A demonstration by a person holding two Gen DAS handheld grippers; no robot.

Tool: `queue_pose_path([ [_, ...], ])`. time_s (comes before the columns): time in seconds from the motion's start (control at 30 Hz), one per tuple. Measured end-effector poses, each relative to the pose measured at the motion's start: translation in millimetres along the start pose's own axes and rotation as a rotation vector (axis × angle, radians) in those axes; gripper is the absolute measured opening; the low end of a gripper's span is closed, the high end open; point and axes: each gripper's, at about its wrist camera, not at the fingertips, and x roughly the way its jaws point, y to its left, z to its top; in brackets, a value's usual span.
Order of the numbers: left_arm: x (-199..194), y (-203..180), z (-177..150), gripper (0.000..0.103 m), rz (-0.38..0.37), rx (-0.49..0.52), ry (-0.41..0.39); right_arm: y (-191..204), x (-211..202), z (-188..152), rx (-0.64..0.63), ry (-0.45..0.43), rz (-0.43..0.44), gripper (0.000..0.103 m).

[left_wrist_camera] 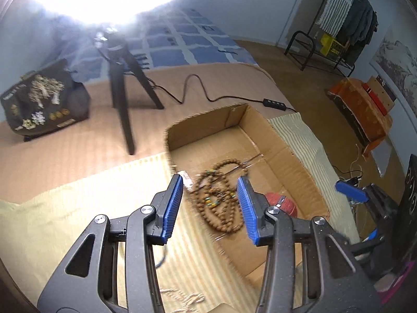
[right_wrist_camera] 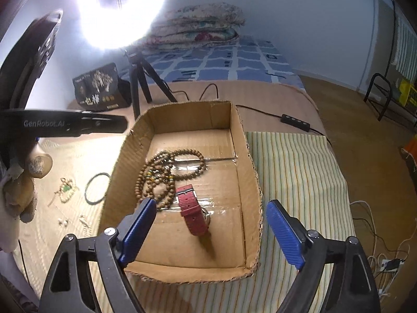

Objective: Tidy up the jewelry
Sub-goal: 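Open both tools to drop the necklace and watch into the box, then move both tools back to the cloth and grasp a pearl earring with the left tool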

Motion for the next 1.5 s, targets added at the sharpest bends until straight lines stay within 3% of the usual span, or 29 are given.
queue_pose_path([
  [0.17, -35, 23, -14, 0.044, 0.036, 0.017, -0.05, 6, -20, -3, 0.014, -0.035, 0.024, 0.092],
  [0.37, -66, 61, -45, 0.044, 0.072, -0.032, -0.085, 23, -37, -8, 0.02, -0.078, 0.086, 0.097],
  [0.73, -94, 132, -133, 0.044, 0.112, -0.14, -0.08, 95, -47, -32, -0.167, -0.061, 0.182, 0.097],
  [1.07, -81, 126, -189, 0.044, 0.074, -0.087, -0.038, 147, -23, -65, -0.257, 0.012, 0.253, 0.092],
  [1.3, -60, 122, -204, 0.024, 0.008, -0.08, -0.013, 159, 1, -80, -0.244, 0.061, 0.247, 0.085],
  [1.5, -44, 119, -211, 0.016, 0.004, -0.035, 0.008, 173, 26, -92, -0.251, 0.106, 0.226, 0.079],
])
